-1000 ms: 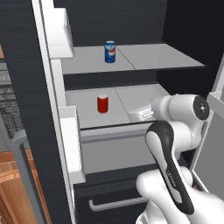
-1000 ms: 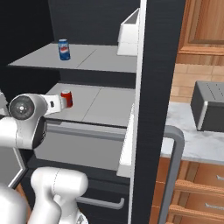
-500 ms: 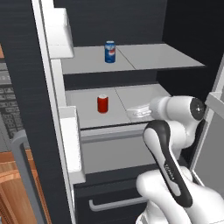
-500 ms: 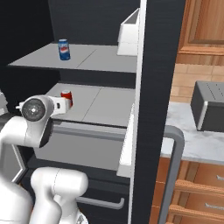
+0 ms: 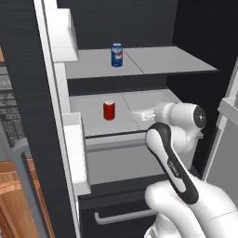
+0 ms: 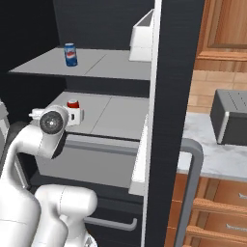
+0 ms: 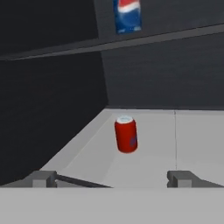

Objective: Open the fridge, grab two sodas, and place both sodas inside the bowl with ice on the dining counter.

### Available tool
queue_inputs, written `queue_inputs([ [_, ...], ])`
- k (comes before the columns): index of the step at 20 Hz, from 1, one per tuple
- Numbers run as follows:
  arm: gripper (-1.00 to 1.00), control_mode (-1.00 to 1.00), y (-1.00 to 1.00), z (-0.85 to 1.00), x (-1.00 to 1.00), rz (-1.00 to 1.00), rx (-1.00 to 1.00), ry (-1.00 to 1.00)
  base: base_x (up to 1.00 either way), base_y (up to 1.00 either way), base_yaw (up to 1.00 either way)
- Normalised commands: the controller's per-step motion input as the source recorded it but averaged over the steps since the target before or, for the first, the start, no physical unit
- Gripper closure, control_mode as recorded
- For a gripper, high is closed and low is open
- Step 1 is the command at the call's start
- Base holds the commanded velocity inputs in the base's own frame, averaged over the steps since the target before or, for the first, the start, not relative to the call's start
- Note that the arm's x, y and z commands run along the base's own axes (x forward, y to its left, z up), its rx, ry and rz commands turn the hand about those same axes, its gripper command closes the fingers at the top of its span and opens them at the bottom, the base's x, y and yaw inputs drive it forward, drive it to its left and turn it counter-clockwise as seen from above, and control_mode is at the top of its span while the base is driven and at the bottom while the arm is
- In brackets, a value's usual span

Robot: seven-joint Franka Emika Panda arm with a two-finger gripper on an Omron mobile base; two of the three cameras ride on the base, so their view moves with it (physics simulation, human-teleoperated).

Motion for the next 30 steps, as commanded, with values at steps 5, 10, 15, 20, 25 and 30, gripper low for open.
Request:
queue_inputs([
  [5, -1.0, -1.0, -0.04, 0.0, 0.45, 0.0, 0.0, 0.02, 0.0, 0.0, 0.0],
  [10, -1.0, -1.0, -0.08, 0.0, 0.43, 0.0, -0.02, 0.0, 0.0, 0.0, 0.0],
  [15, -1.0, -1.0, 0.0, -0.02, 0.64, 0.0, -0.02, 0.0, 0.0, 0.0, 0.0],
  [20, -1.0, -1.0, 0.14, -0.32, 0.49, 0.01, -0.02, 0.02, 0.0, 0.0, 0.0],
  [25, -1.0, -1.0, 0.37, -0.31, 0.2, 0.05, -0.03, 0.08, 0.0, 0.0, 0.0],
  [30, -1.0, -1.0, 0.13, -0.08, 0.11, 0.03, -0.01, 0.03, 0.0, 0.0, 0.0],
])
